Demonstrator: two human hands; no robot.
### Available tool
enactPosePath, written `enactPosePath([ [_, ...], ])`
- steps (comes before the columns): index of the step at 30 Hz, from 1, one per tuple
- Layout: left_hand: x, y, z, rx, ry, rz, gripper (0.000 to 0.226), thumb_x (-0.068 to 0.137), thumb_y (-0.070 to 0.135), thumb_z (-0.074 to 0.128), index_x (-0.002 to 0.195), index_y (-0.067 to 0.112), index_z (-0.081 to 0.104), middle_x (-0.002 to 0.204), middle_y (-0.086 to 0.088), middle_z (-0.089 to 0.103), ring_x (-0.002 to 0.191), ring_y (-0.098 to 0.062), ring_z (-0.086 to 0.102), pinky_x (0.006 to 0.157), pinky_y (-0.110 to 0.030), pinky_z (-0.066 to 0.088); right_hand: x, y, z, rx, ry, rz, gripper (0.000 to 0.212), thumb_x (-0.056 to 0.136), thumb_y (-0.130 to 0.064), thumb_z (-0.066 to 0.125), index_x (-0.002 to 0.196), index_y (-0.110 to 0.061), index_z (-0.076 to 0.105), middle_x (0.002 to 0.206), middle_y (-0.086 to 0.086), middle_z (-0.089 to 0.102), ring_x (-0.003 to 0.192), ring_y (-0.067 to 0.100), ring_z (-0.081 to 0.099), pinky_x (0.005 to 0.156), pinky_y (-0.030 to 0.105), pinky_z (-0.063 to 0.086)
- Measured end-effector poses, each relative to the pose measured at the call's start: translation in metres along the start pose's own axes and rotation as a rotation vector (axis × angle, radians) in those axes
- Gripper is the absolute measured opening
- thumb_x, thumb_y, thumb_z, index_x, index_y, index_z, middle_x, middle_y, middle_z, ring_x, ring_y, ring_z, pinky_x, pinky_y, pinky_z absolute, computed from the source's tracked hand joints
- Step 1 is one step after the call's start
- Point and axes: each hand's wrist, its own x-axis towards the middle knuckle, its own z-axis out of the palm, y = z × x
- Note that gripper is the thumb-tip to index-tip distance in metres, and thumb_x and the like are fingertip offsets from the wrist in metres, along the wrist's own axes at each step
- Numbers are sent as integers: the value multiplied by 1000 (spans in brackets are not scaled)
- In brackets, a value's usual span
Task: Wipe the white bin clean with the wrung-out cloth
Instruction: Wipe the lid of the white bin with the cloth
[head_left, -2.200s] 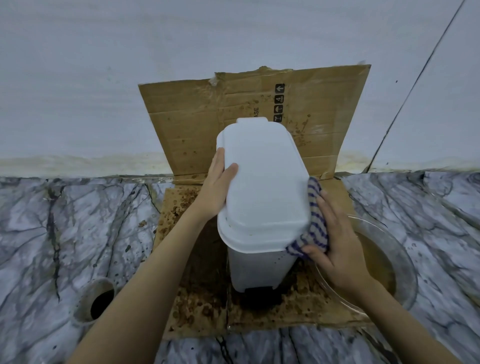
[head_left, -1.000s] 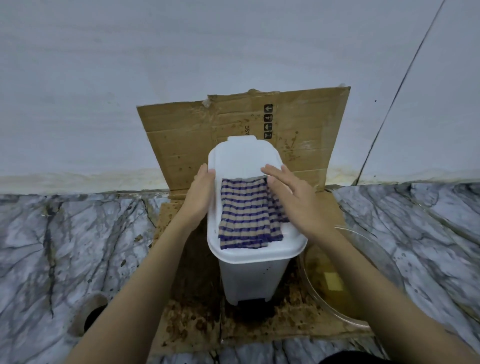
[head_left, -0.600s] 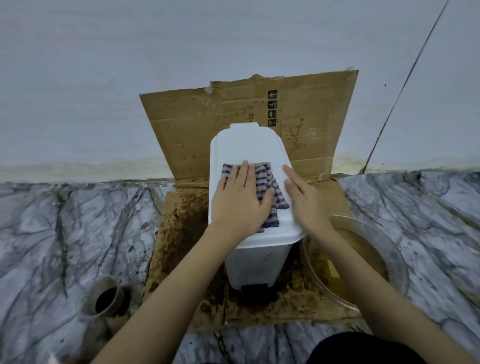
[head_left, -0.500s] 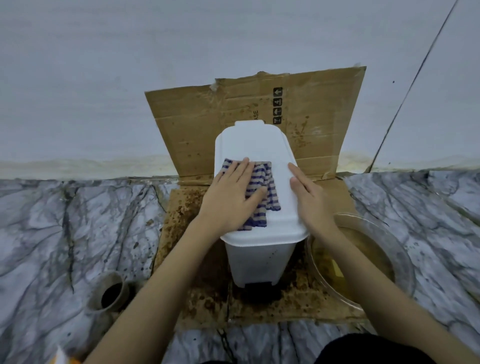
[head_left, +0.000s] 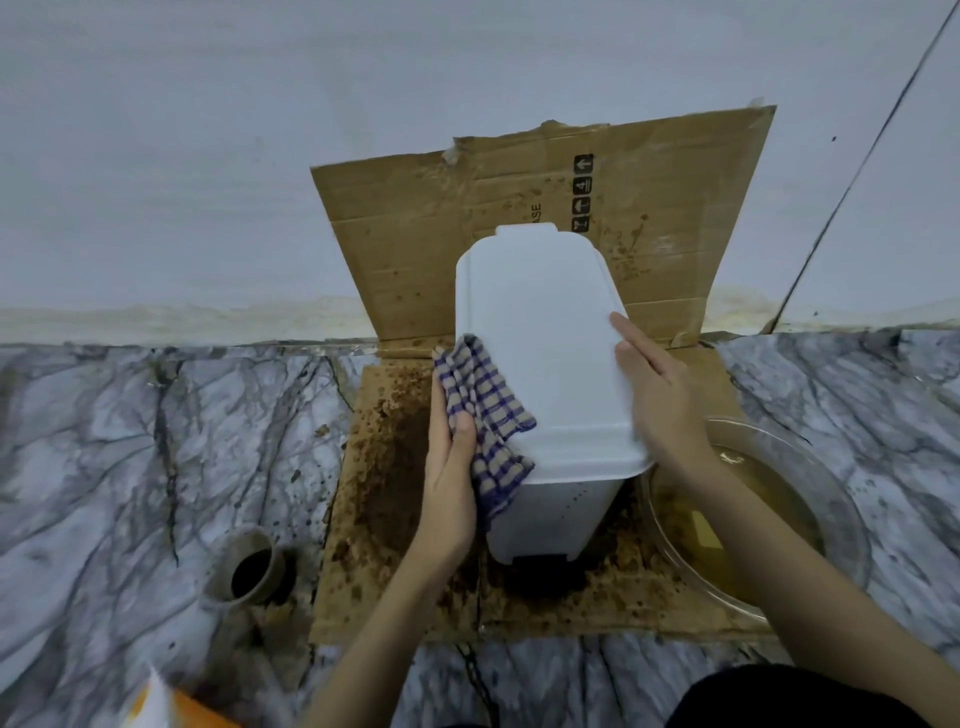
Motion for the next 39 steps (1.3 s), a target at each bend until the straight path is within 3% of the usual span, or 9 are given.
enactPosePath([
  [4,-6,-2,8,-60,76,15,52,100,19,33,148,29,15,142,18,35,126,0,42,101,-16,40,-1,-2,0,-7,12,9,35,100,-31,40,133,-33,52,139,-14,46,127,11,42,110,40,34],
  [10,24,17,5,-79,37,-66,47,102,15,28,148,21,22,123,17,52,88,10,63,73,-11,51,-1,-2,-1,-13,20,4,34,100,-31,41,131,-34,53,137,-12,50,125,13,45,108,38,35],
  [15,7,4,2,-121,20,-91,49,100,17,33,147,26,21,142,10,43,107,3,57,82,-17,51,0,0,-1,-19,33,1,34,100,-31,41,131,-35,54,134,-16,50,117,6,43,105,31,35],
  [19,3,6,4,-97,41,-54,51,100,17,34,148,28,19,146,7,40,122,-10,50,106,-31,38,0,0,0,-33,39,8,34,100,-31,40,131,-36,53,136,-14,49,118,9,44,103,32,37],
  [22,25,13,3,-103,36,-88,45,101,17,34,143,31,28,131,8,56,106,-16,64,85,-26,48,-1,-1,0,-37,43,9,34,100,-32,40,130,-38,53,139,-11,49,113,10,46,98,33,39],
  [26,43,19,-1,-34,-27,-122,49,102,17,32,149,23,22,133,11,48,90,8,63,76,-13,52,-1,-4,0,-35,50,23,34,100,-32,40,131,-36,53,139,-11,48,120,12,46,105,39,39],
  [31,26,11,-7,-30,-36,-141,51,101,22,33,150,27,18,146,7,39,124,-9,49,107,-34,39,-2,-2,-1,-34,51,32,34,99,-34,40,130,-39,54,140,-11,47,117,8,42,105,37,38],
  [36,0,9,8,147,84,-49,51,102,30,27,150,27,9,152,10,25,136,-6,30,108,-22,26,-2,-4,-1,-39,49,41,34,99,-34,40,130,-39,54,139,-12,48,122,12,44,105,36,37],
  [39,-14,-3,25,372,224,127,62,95,57,20,148,31,-1,158,11,5,145,-5,5,117,-22,9,-2,-4,-1,-43,45,33,34,100,-32,40,130,-37,54,139,-11,48,123,12,43,107,36,36],
])
